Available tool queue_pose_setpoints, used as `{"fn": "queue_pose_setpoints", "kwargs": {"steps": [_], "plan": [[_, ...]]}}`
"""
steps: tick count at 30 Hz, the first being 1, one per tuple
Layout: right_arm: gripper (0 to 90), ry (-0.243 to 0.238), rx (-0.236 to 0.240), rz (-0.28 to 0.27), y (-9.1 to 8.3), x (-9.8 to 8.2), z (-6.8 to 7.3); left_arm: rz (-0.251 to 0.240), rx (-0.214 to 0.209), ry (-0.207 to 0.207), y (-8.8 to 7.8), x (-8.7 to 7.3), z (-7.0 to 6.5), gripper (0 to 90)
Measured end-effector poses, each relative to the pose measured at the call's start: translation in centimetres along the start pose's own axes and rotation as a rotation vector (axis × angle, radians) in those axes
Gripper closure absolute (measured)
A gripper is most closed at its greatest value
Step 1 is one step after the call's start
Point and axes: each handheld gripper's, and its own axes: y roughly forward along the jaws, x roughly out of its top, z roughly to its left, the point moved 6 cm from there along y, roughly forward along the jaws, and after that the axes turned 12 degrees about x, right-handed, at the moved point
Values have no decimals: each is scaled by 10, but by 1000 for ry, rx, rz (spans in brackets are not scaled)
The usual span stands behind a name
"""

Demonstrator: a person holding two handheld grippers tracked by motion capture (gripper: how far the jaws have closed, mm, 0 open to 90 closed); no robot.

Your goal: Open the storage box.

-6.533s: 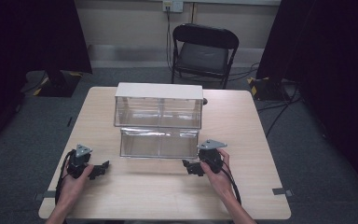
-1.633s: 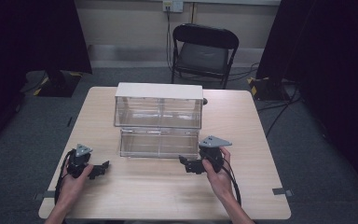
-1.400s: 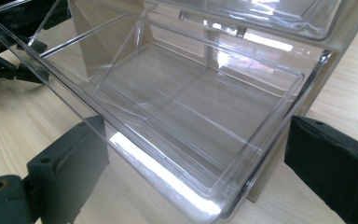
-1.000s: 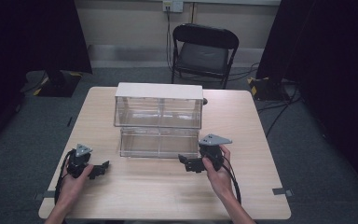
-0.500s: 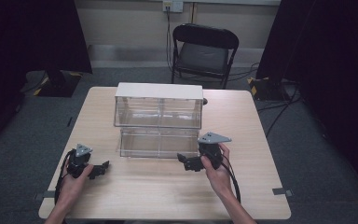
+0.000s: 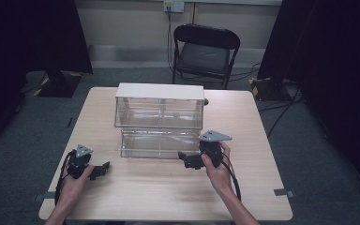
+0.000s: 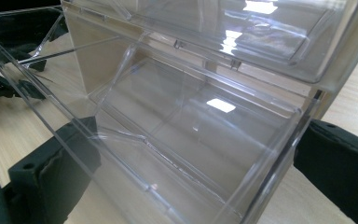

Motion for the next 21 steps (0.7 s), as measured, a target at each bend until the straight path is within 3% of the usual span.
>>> {"fn": "queue_pose_setpoints", "kwargs": {"steps": [21], "plan": [[0,1,-31,15,5,7,-7,0,0,0,0,0,0,74]]}}
